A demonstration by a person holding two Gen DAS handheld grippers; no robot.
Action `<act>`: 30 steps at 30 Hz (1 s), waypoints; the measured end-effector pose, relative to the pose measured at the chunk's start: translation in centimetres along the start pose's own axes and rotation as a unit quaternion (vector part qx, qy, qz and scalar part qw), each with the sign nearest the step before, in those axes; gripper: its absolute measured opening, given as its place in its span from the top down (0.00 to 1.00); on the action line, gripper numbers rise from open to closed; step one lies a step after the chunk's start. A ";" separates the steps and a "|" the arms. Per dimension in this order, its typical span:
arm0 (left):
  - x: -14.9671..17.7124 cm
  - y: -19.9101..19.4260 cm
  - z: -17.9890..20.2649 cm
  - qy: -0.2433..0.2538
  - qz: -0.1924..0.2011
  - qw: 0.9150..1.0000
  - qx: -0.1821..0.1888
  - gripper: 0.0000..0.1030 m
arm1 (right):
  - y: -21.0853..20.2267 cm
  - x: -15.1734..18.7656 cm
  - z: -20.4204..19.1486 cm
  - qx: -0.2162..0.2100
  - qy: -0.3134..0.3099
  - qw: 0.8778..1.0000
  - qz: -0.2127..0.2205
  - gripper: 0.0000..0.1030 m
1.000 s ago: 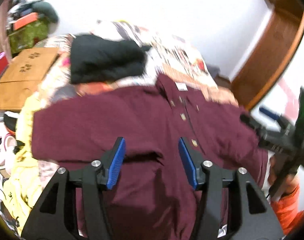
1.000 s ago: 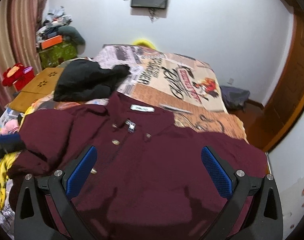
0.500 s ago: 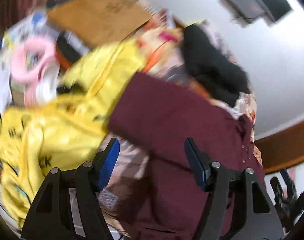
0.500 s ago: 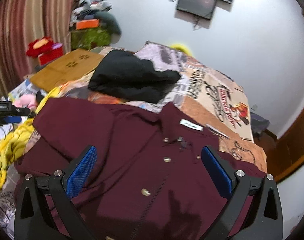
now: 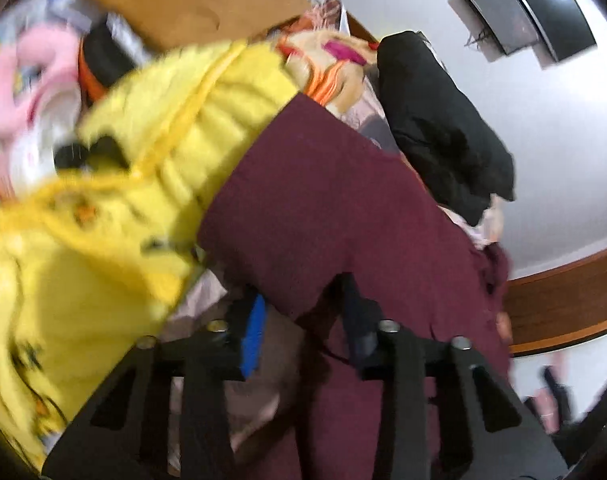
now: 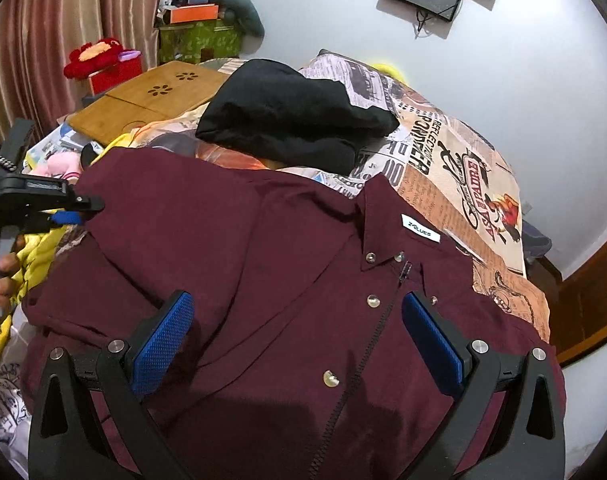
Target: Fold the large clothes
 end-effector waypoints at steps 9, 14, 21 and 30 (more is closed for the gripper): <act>-1.3 -4.8 8.1 0.131 0.116 0.984 -0.041 0.78 | -1.0 1.3 3.0 0.035 0.021 0.999 0.005 0.00; -1.3 -8.5 15.5 0.176 0.156 0.972 0.017 0.79 | -1.1 3.0 6.6 0.050 0.065 0.997 -0.005 0.00; 1.8 -10.2 25.9 0.251 0.152 0.951 0.098 0.80 | -3.3 4.9 11.9 0.086 0.113 0.990 0.008 0.00; 9.2 -5.9 36.0 0.350 0.067 0.922 0.149 0.82 | -7.2 8.1 18.7 0.143 0.178 0.973 0.031 0.00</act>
Point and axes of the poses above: each gripper's, at about its wrist camera, not at the fingertips, and y roughly the way its jaws point, z to its right, x to its underside, the point moved 3 cm from there along y, roughly the way its jaws point, and after that the axes turned 2 degrees about -y, right-handed, at the moved point
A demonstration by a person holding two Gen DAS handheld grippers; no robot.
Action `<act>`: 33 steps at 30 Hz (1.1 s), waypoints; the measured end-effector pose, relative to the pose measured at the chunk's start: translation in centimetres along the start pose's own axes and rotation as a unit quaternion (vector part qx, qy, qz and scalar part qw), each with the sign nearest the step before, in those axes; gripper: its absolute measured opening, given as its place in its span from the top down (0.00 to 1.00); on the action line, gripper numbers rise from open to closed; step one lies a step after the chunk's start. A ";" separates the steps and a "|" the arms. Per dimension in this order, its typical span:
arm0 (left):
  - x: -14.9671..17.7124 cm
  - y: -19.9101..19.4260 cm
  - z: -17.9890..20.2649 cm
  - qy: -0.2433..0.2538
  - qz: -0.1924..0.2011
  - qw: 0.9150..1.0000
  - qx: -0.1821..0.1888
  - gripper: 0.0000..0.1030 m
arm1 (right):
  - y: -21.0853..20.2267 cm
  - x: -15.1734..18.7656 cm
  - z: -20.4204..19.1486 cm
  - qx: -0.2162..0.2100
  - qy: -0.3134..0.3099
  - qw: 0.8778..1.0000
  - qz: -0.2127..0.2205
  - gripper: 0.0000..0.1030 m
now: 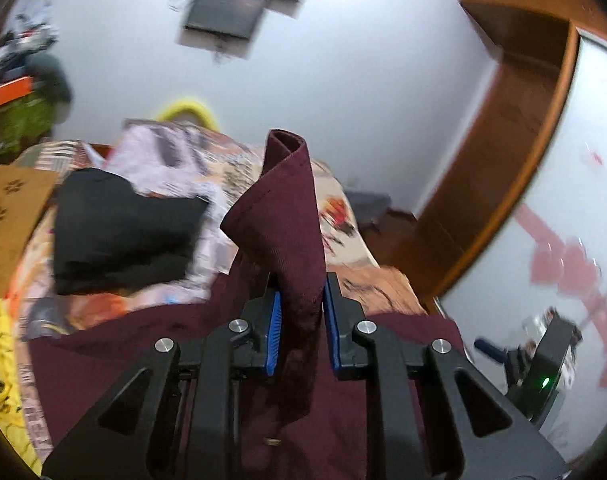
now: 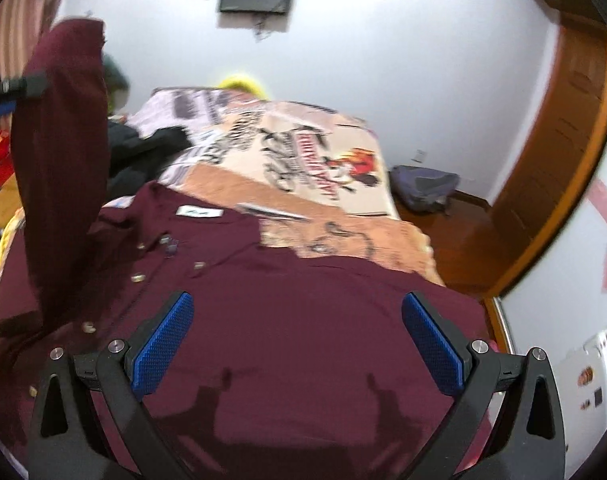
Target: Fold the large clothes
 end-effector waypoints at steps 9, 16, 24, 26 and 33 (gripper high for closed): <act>6.6 8.7 5.8 0.040 -0.134 0.989 0.037 0.83 | 0.0 2.7 5.5 0.036 0.063 0.997 -0.026 0.00; 13.2 11.7 8.5 0.057 -0.231 0.969 0.067 0.82 | 0.3 5.2 7.6 0.043 0.096 0.993 -0.058 0.00; 14.5 10.3 11.0 0.126 -0.233 0.962 0.063 0.82 | -0.7 6.7 10.7 0.023 0.143 0.987 -0.069 0.00; 13.7 9.6 11.2 0.144 -0.215 0.965 0.051 0.81 | -1.1 6.7 11.8 0.021 0.158 0.985 -0.065 0.00; 10.0 7.2 10.1 0.188 -0.132 0.973 -0.003 0.50 | -1.8 5.5 16.8 0.025 0.207 0.977 -0.041 0.00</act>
Point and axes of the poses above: each gripper's, at about its wrist camera, not at the fingertips, and y roughly the way its jaws point, z to its right, x to its underside, the point moved 3 cm from there along y, roughly the way its jaws point, and after that the axes turned 2 degrees about -y, right-handed, at the moved point
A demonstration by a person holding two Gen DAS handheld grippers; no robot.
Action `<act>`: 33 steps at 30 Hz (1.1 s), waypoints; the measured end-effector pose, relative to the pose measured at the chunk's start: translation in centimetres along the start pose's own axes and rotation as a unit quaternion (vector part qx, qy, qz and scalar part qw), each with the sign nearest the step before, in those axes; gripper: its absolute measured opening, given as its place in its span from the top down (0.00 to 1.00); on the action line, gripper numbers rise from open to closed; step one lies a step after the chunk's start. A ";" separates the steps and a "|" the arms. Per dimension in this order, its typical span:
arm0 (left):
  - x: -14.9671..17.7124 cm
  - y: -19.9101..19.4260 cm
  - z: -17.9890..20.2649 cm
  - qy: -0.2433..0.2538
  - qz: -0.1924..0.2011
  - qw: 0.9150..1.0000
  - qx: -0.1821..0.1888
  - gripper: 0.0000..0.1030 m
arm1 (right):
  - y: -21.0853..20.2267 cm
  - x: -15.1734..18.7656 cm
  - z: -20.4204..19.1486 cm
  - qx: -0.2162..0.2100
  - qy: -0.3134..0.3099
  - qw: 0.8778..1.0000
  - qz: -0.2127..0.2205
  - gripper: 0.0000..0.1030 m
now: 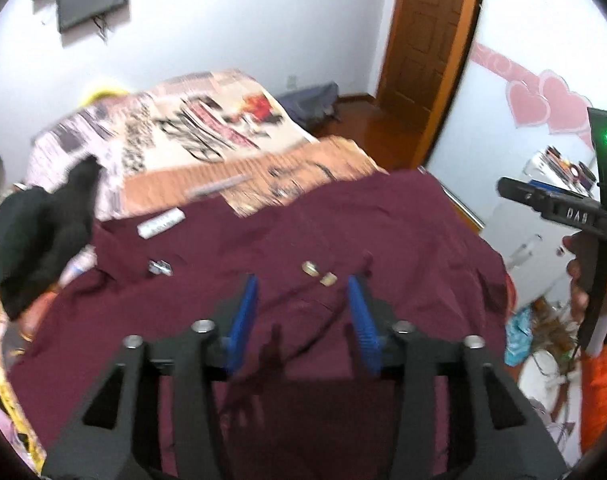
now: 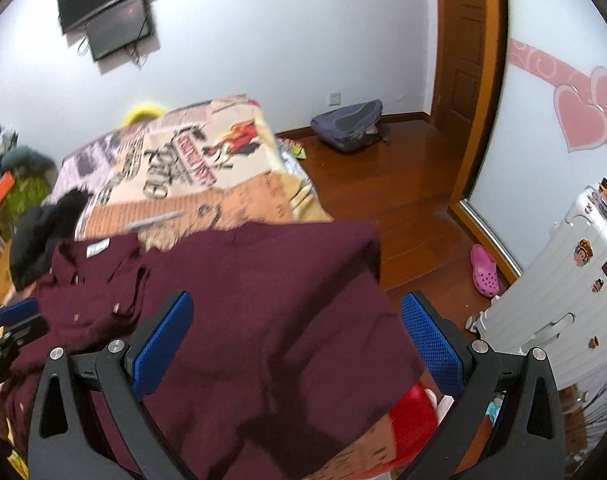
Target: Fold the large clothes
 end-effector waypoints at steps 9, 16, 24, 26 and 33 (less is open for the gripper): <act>0.3 -1.6 -6.7 -0.078 0.013 0.995 -0.057 0.40 | 4.3 -1.0 5.8 -0.064 0.120 0.989 -0.052 0.00; 3.0 0.0 -10.6 -0.145 -0.025 0.987 -0.061 0.39 | 9.3 5.7 11.7 -0.063 0.257 0.953 -0.150 0.05; 4.0 1.1 -10.7 -0.162 -0.039 0.984 -0.056 0.39 | 11.7 11.1 13.3 -0.140 0.351 0.902 -0.210 0.19; 3.9 1.1 -10.5 -0.163 -0.036 0.985 -0.054 0.39 | 12.6 11.3 13.6 -0.154 0.374 0.891 -0.206 0.22; 4.0 0.8 -10.2 -0.152 -0.031 0.986 -0.067 0.39 | 13.4 9.0 13.3 -0.143 0.368 0.903 -0.169 0.64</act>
Point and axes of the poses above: each gripper's, at about its wrist camera, not at the fingertips, and y roughly the way its jaws point, z to its right, x to its underside, the point moved 3 cm from there along y, roughly the way its jaws point, and after that the axes turned 2 degrees about -y, right-handed, at the moved point
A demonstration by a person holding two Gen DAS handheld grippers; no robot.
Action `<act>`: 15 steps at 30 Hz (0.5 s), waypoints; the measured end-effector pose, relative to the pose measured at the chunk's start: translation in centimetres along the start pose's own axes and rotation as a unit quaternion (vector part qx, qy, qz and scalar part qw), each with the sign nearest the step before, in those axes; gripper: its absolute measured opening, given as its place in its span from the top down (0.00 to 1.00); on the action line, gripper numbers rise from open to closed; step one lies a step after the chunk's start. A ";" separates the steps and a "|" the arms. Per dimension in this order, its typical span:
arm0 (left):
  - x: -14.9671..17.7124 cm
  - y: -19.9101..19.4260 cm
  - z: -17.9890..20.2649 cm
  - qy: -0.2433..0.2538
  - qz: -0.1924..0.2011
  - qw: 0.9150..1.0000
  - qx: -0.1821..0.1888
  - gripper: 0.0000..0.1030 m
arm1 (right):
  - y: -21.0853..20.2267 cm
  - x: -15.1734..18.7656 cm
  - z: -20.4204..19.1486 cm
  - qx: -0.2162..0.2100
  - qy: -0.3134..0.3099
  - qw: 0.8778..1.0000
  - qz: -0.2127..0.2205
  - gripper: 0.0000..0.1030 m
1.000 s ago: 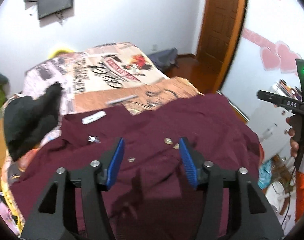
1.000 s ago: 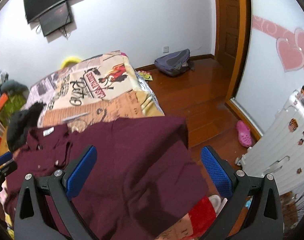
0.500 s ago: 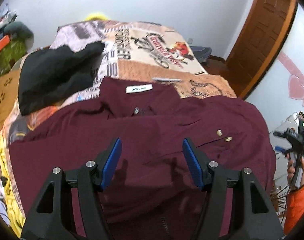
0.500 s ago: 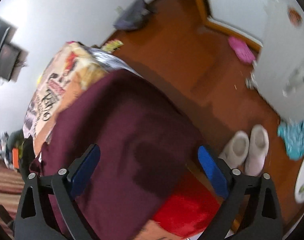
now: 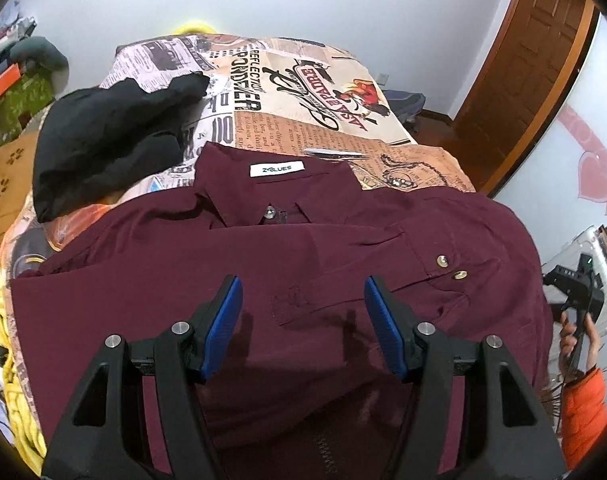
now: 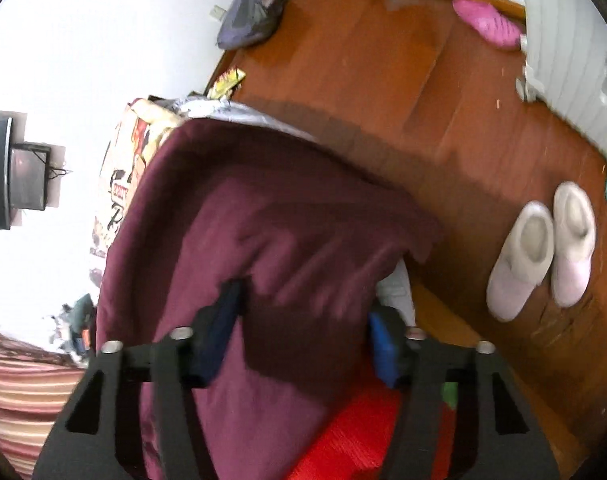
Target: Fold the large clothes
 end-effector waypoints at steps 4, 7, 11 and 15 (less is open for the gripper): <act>0.1 -0.6 -0.3 0.003 0.007 1.000 -0.008 0.39 | -2.3 -0.6 -2.2 0.041 -0.047 0.996 0.057 0.86; 0.1 -1.4 -0.6 0.004 0.019 1.000 -0.014 0.39 | -4.4 -0.5 -5.1 0.055 -0.095 0.988 0.104 0.88; -0.1 -2.5 -0.8 0.010 0.038 0.999 -0.022 0.39 | -8.3 0.9 -11.1 0.047 -0.176 0.970 0.163 0.90; -0.1 -3.2 -0.7 0.015 0.051 0.998 -0.021 0.39 | -11.5 2.6 -16.2 0.006 -0.231 0.953 0.193 0.92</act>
Point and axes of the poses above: each gripper's, at about its wrist camera, not at the fingertips, and y roughly the way its jaws point, z to its right, x to its underside, the point moved 3 cm from there along y, roughly the way its jaws point, and after that the axes turned 2 degrees about -y, right-handed, at the moved point
